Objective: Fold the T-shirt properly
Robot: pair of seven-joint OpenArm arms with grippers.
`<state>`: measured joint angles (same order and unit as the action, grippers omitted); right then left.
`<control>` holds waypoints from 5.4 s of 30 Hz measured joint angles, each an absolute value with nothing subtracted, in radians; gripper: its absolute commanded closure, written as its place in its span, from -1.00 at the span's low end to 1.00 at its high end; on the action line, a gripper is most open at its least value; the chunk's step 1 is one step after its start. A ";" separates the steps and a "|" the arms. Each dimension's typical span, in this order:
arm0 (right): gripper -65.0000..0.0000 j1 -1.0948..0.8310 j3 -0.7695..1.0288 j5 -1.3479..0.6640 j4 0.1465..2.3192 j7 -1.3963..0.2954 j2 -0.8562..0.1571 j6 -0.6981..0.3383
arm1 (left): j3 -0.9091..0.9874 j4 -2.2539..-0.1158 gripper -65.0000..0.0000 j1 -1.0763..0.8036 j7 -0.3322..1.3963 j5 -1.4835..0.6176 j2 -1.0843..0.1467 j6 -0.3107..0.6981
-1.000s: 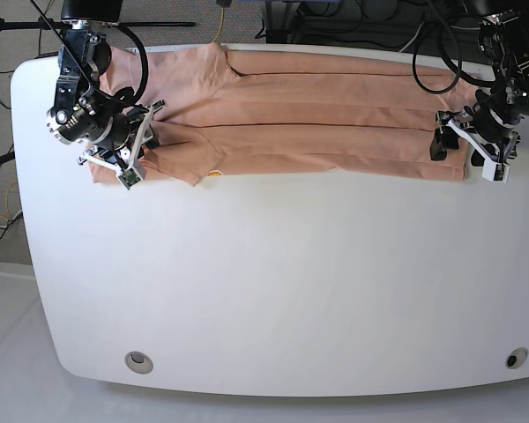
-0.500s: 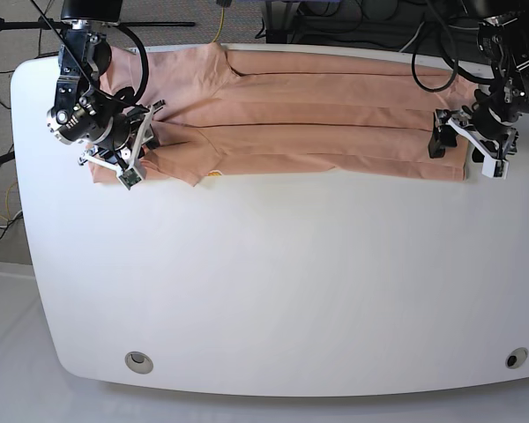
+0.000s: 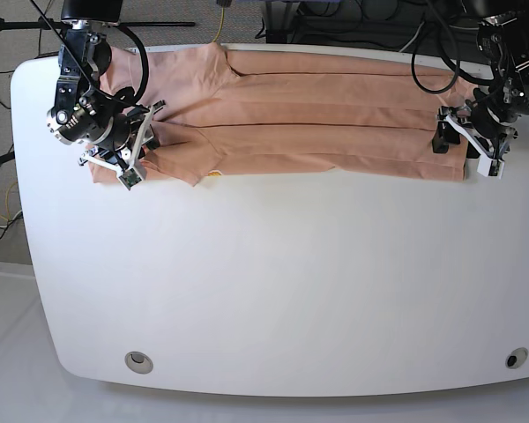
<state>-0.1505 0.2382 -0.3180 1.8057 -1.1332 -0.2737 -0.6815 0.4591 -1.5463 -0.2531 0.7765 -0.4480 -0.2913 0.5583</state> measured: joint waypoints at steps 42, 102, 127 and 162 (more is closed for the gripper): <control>0.44 -0.151 0.237 -0.315 1.805 -1.130 -0.268 -0.689 | 0.455 -1.560 0.90 -0.261 0.722 -0.483 -0.278 0.601; 0.45 0.002 0.236 -0.342 1.513 -1.039 -0.262 -0.699 | 0.455 -1.555 0.92 -0.239 0.745 -0.503 -0.297 0.604; 0.44 0.019 0.237 -0.330 1.495 -1.003 -0.257 -0.698 | 0.437 -1.346 0.73 -0.032 0.795 -0.448 -0.298 0.602; 0.43 0.048 0.245 -0.318 1.496 -1.044 -0.252 -0.697 | 0.490 -1.570 0.18 -0.121 0.861 -0.483 -0.338 0.600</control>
